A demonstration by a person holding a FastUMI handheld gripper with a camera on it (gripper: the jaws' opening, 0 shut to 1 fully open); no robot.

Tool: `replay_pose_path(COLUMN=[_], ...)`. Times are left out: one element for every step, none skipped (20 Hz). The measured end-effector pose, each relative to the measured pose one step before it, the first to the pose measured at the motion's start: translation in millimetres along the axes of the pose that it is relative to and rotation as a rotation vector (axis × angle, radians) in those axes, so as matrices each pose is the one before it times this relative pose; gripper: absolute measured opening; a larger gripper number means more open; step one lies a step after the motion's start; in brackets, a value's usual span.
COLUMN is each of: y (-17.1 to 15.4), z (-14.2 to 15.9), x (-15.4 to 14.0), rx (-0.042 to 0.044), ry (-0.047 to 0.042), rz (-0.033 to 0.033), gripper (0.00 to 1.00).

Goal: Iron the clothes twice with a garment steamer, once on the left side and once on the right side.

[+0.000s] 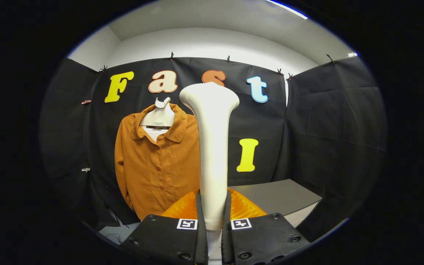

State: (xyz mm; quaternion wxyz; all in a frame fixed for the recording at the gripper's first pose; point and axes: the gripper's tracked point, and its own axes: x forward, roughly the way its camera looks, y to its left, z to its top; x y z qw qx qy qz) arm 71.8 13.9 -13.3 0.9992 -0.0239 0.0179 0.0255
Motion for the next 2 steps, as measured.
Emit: replay_pose_path(y=[-0.24, 0.41], z=[0.27, -0.32], x=[-0.51, 0.53], rx=[0.00256, 0.00154], ry=[-0.00031, 0.00083], rz=[0.00118, 0.00092], gripper=[0.18, 0.18])
